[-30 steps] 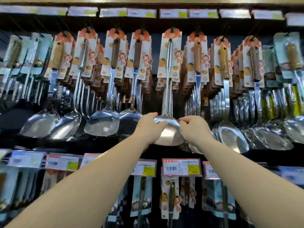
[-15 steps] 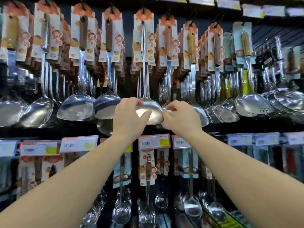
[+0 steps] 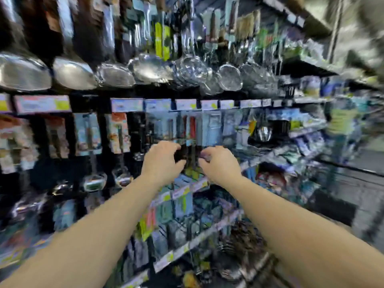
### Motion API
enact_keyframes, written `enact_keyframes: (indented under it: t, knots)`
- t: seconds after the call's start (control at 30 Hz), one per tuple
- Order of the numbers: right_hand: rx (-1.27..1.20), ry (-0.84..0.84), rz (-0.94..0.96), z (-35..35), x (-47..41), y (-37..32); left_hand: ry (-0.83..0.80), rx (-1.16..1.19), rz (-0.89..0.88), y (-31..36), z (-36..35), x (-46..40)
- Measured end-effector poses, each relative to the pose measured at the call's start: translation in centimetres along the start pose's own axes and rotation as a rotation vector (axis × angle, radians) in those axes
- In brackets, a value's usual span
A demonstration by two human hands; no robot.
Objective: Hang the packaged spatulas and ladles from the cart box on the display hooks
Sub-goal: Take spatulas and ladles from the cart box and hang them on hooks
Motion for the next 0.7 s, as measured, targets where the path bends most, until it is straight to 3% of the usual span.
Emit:
enact_keyframes:
  t: [0.3, 0.7]
  knots:
    - [0.195, -0.055, -0.385, 3.9, 7.9, 24.9, -0.35, 0.063, -0.22, 19.6, -19.9, -0.7]
    - [0.292, -0.156, -0.6, -1.7, 3.6, 47.1, -0.622, 0.205, -0.332, 29.1, -43.5, -9.1]
Point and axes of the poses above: each hand's wrist, its own x-axis away from the middle knuckle, its own z-axis out of the back of the hand, y = z × x, the point moved 2 cm from there along -x, towards the middle knuckle
